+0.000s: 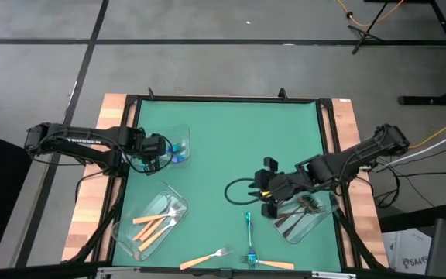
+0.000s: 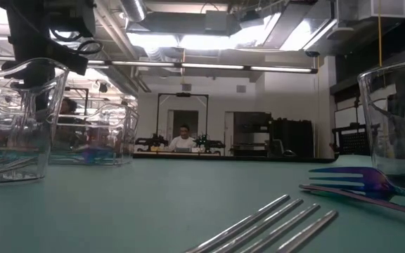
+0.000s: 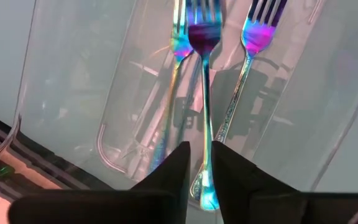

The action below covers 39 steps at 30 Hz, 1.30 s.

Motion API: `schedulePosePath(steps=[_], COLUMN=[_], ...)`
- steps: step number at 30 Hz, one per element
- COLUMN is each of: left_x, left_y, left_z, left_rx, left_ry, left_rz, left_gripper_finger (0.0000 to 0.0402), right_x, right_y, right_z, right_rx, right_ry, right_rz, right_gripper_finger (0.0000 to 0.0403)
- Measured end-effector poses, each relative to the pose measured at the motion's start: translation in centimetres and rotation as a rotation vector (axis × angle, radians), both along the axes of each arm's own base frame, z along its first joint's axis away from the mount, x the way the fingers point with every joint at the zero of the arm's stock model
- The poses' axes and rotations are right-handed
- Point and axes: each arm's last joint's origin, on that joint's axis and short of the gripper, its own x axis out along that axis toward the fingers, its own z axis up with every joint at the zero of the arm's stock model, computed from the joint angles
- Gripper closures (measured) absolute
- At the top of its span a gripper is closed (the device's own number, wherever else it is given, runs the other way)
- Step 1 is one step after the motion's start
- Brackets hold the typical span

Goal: Sort silverware by color (type)
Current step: Put the right blue fork into the top transparent bin

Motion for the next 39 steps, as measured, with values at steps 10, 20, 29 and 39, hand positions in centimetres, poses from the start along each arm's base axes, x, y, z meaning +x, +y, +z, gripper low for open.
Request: schedulePosePath(steps=[10, 20, 29, 39], left_x=[0.0, 0.0, 0.0, 0.0], left_y=[0.0, 0.0, 0.0, 0.0], left_z=[0.0, 0.0, 0.0, 0.0], left_rx=[0.0, 0.0, 0.0, 0.0], left_ry=[-0.003, -0.002, -0.001, -0.001], left_rz=[0.001, 0.001, 0.001, 0.001], left_gripper_finger=[0.0308, 0.0305, 0.0304, 0.0304], right_x=[-1.1, -2.6, -2.0, -0.9], right_y=[3.5, 8.5, 12.7, 14.3], right_z=[-0.2, -0.9, -4.2, -7.6], right_rx=[0.112, 0.19, 0.316, 0.421], right_ry=[-0.005, -0.06, -0.037, 0.049], right_rz=[0.02, 0.018, -0.033, -0.197], right_gripper_finger=[0.0308, 0.0308, 0.0308, 0.0308])
